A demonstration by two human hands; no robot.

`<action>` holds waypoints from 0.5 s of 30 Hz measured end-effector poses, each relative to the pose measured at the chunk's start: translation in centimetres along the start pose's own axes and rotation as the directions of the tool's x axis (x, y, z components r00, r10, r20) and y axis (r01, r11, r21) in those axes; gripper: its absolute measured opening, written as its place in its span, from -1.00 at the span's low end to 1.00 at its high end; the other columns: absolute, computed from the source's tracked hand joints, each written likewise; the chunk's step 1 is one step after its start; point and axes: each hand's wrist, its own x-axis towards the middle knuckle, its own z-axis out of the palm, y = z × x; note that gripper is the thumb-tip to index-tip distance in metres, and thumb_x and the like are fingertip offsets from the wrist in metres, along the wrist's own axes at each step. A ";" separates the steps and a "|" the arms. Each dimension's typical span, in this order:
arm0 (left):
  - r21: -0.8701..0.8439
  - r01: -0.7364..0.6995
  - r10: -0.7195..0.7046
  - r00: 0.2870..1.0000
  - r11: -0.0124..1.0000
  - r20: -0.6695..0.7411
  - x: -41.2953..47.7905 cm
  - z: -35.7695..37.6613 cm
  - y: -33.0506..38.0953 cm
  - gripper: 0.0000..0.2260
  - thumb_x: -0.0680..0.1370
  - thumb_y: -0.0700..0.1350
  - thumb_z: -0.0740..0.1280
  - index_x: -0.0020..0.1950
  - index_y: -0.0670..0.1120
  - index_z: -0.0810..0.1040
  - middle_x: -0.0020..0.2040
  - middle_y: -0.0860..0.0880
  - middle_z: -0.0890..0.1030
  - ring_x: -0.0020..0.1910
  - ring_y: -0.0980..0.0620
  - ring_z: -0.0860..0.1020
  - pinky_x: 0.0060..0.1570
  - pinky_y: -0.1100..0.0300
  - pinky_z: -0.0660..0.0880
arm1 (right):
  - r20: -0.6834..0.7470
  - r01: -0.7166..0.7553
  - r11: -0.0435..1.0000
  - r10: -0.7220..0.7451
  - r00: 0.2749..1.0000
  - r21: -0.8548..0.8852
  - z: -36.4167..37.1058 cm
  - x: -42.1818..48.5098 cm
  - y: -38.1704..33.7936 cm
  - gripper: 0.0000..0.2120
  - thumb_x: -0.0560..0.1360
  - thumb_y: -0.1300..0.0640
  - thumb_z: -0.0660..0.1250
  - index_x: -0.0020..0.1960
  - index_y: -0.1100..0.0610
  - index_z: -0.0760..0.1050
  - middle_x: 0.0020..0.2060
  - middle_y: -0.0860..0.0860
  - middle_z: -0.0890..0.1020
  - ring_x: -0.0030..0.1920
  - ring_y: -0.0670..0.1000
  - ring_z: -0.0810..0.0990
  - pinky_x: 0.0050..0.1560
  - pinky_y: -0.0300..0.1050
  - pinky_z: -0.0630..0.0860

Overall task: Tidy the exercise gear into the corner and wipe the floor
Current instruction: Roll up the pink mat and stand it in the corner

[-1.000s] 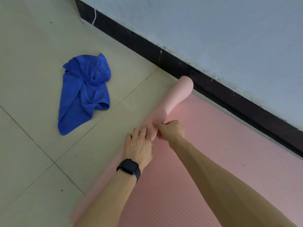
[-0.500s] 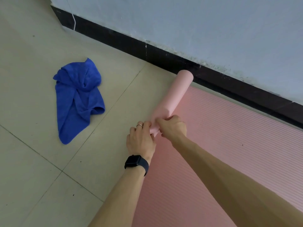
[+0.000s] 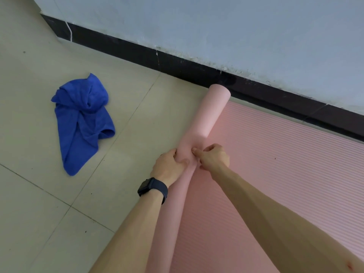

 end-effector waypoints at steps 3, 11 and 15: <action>0.091 0.021 -0.011 0.994 0.996 -0.107 -1.2 1.6 1.1 -0.56 0.51 0.19 0.35 0.35 0.13 0.41 0.22 -0.01 0.49 0.07 -0.09 0.55 -0.09 0.06 0.54 | -0.017 0.067 0.997 -0.067 0.998 -0.036 -1.4 -0.5 -0.7 -0.71 0.29 -0.11 0.40 -0.08 -0.02 0.45 -0.19 0.00 0.65 -0.14 0.14 0.69 -0.06 0.08 0.66; 0.074 -0.185 0.198 0.942 0.980 -0.272 -5.2 6.8 3.4 -0.67 0.49 0.12 0.40 0.23 0.09 0.58 0.18 0.10 0.56 0.06 0.00 0.49 0.00 0.22 0.48 | 0.042 0.115 0.964 -0.109 0.993 -0.238 -5.7 -0.7 1.8 -0.57 0.40 -0.14 0.40 0.13 0.12 0.57 -0.09 0.07 0.68 -0.03 0.14 0.66 0.01 0.03 0.62; -0.082 -0.138 0.118 0.969 0.987 -0.216 -5.4 6.3 3.0 -0.61 0.56 -0.07 0.36 0.39 0.08 0.45 0.33 0.01 0.46 0.20 0.02 0.48 0.08 0.29 0.45 | 0.023 0.091 0.976 -0.088 0.996 -0.198 -7.7 -0.9 3.2 -0.46 0.40 -0.13 0.42 0.31 0.09 0.50 0.11 0.08 0.63 0.11 0.15 0.62 0.12 0.01 0.55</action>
